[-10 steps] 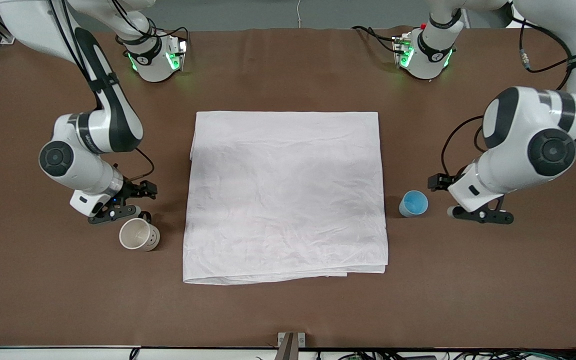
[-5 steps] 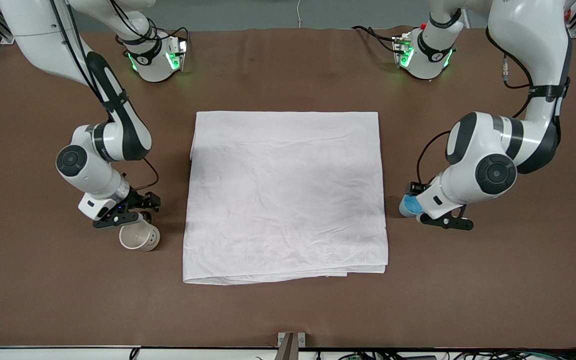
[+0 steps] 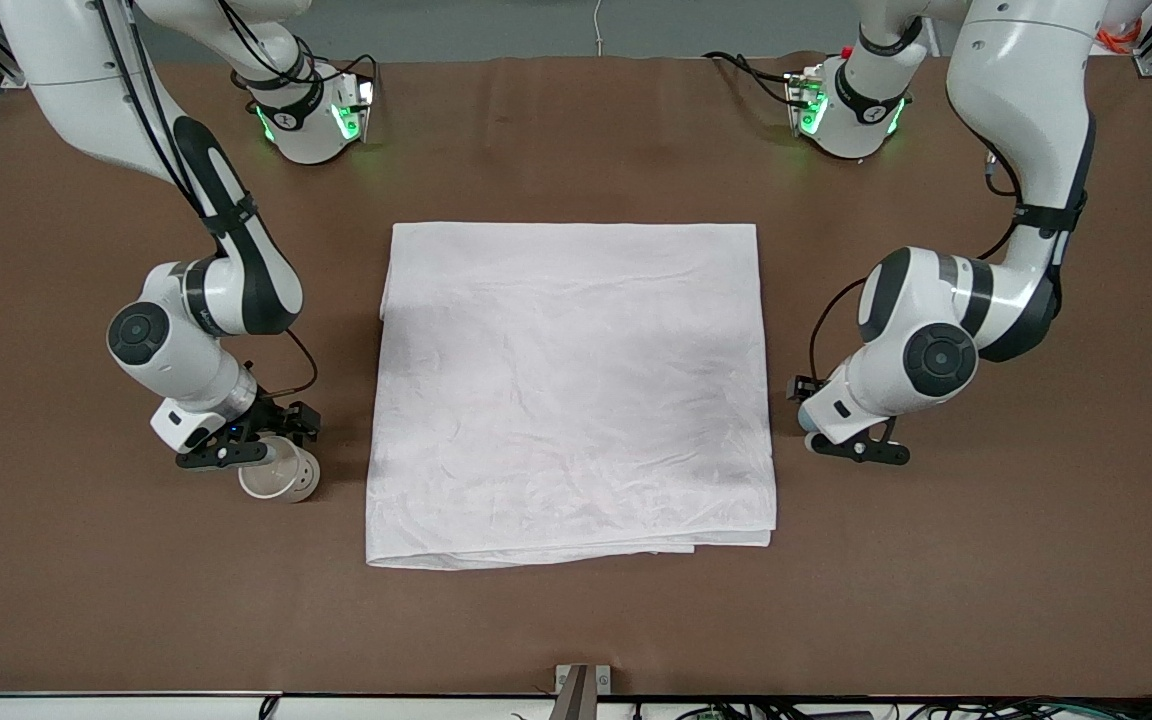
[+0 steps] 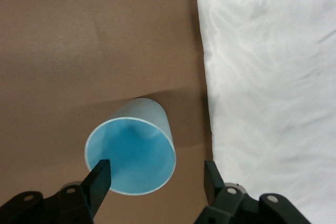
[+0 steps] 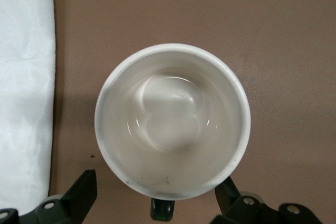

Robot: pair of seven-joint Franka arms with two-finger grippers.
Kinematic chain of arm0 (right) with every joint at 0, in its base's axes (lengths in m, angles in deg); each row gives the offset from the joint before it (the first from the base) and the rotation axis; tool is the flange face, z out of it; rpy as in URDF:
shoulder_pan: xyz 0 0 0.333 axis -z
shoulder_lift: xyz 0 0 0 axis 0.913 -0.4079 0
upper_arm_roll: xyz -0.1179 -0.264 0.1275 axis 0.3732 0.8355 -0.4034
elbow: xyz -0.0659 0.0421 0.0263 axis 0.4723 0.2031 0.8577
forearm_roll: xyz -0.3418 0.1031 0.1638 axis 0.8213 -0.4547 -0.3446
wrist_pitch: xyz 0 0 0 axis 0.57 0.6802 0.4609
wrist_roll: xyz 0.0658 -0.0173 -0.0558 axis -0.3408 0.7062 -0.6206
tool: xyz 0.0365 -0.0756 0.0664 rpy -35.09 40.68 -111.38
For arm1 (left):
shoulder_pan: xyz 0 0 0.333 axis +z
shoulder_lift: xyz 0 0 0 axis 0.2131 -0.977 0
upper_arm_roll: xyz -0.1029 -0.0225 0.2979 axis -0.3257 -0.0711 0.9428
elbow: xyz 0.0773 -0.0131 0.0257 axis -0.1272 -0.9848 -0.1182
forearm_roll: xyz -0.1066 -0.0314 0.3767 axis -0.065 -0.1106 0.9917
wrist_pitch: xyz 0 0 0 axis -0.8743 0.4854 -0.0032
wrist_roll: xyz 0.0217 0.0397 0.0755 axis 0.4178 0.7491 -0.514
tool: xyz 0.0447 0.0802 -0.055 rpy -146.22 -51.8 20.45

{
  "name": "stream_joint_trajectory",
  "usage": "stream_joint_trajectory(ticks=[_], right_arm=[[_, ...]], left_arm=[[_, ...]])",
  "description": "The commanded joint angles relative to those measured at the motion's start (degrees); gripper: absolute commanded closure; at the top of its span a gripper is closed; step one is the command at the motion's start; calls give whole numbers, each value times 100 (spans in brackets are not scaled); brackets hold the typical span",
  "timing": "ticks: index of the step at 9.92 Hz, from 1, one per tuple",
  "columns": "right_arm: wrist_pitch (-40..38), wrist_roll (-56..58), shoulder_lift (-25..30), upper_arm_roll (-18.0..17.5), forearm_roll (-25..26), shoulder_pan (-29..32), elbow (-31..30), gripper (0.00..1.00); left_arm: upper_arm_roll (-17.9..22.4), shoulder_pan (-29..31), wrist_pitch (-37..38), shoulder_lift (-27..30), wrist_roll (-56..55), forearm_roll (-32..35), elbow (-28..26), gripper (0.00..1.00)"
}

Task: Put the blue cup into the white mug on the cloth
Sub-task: 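Grasp the white mug with the right gripper while the left gripper grasps the cup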

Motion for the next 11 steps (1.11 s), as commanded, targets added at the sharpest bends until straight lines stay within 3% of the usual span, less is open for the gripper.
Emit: stream_joint_trajectory(ticks=[1,4,6,9,11], right_arm=[[10,-307,-125,-24,-32,4,85,9],[-43,-308,-135,-24,-32,21,76,48],[-43,-282,-135,-24,-23,39,76,68],[-69,-326,-126,-24,-23,39,58,97],[-122,-326,-117,-24,-23,21,67,99]], left_arm=[[16,-46,-242,-74,-67,-4,-95,21],[7,-46,-427,-294,-181,5,-130,22],[7,-72,-427,-295,-225,5,-174,29],[7,-64,-418,-364,-225,5,-174,62],[7,-55,-340,-356,-217,5,-156,93]])
